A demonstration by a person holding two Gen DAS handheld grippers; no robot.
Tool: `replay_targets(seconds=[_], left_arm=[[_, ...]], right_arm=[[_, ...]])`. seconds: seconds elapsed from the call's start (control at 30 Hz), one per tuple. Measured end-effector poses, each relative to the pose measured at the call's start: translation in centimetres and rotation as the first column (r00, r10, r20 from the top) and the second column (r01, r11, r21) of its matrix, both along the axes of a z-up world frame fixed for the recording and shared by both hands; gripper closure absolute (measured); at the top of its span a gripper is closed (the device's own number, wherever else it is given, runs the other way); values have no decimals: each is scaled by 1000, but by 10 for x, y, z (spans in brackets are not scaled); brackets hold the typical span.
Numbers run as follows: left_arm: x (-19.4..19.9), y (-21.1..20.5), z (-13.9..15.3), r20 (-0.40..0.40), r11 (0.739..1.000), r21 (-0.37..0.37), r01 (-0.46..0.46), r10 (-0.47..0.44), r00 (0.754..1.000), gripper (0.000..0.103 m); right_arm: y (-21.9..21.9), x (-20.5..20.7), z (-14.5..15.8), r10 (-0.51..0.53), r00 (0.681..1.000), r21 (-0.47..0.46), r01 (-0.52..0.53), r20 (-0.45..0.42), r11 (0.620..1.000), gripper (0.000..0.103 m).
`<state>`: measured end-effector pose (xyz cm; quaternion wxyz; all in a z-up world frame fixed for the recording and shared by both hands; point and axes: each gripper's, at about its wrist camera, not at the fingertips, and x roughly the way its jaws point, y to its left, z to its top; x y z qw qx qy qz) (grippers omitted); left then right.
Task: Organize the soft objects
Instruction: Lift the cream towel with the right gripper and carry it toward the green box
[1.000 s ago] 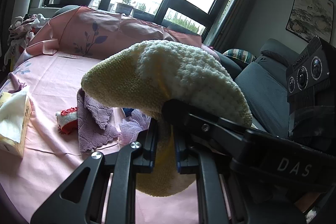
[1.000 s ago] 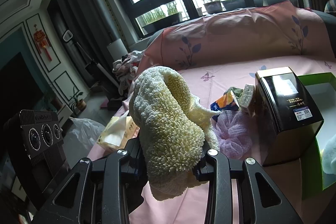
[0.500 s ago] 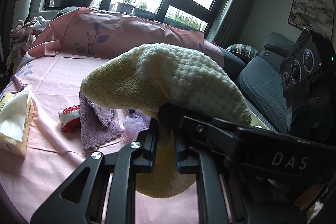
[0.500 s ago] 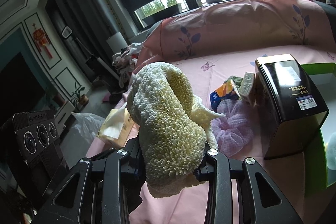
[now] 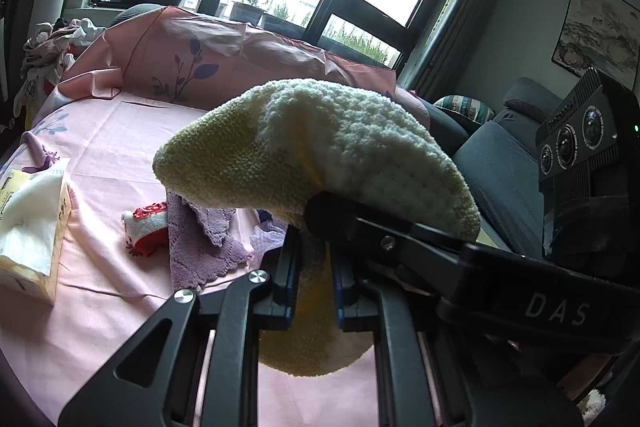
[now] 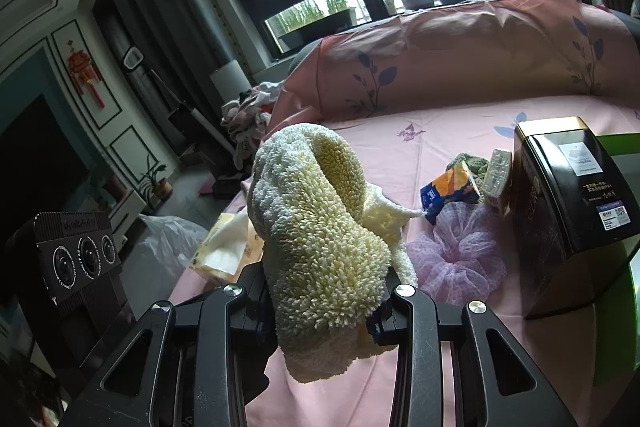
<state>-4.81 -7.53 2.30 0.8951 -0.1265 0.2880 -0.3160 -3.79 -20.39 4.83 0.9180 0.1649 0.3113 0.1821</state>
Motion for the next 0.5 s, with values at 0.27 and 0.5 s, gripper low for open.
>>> replay_targets(seconds=[0.27, 0.5], left_arm=[[5, -1, 0, -32, 1000, -24, 6, -7, 999, 93], [4, -3, 3, -20, 999, -38, 15, -16, 1000, 93]], right_arm=[[1, 5, 0, -11, 1000, 1, 11, -3, 1000, 65], [-1, -1, 4, -23, 1000, 2, 23, 16, 1000, 65]])
